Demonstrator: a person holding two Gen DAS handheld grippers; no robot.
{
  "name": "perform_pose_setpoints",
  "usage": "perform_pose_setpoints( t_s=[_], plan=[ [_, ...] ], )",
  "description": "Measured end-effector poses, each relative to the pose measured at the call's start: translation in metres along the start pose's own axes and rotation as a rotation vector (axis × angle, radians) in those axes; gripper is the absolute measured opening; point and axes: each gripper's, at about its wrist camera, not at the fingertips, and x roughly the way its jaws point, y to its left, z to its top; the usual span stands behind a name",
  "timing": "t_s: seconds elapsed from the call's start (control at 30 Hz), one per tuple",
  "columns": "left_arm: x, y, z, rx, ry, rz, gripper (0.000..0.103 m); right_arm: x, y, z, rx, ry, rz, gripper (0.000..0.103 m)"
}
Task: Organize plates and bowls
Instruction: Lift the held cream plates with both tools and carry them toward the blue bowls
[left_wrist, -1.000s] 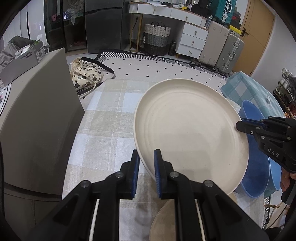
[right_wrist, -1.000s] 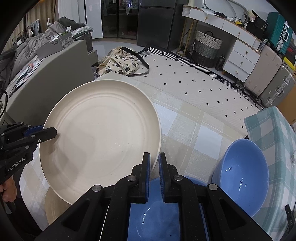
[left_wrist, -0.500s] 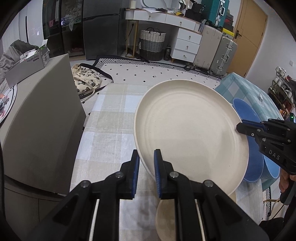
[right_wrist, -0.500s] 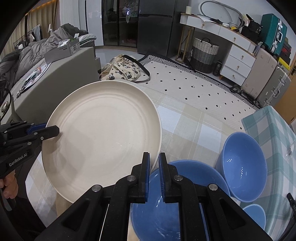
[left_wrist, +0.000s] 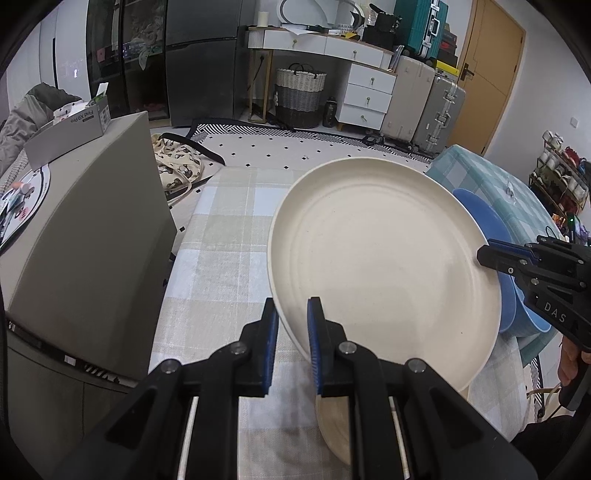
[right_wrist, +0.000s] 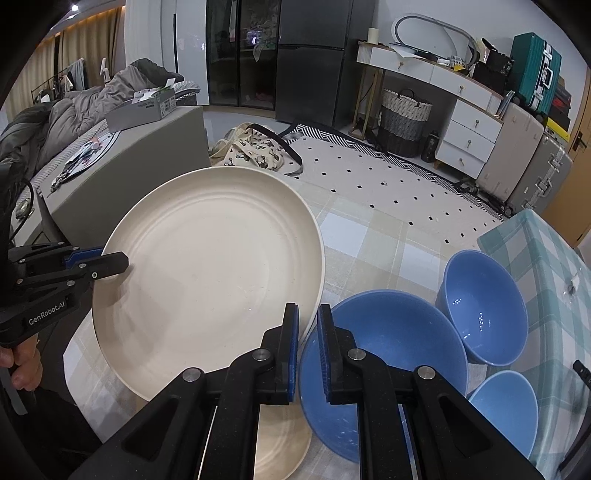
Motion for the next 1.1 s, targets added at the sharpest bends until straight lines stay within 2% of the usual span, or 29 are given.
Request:
perform_pose_setpoints(
  t_s=[0.67, 1.1],
  plan=[
    [-0.030, -0.013, -0.038, 0.026, -0.005, 0.035, 0.013, -0.041, 0.017, -0.048, -0.008, -0.049, 0.043, 0.011],
    [-0.034, -0.021, -0.058, 0.063, 0.003, 0.038, 0.013, -0.046, 0.018, -0.072, 0.006, -0.053, 0.051, 0.011]
  ],
)
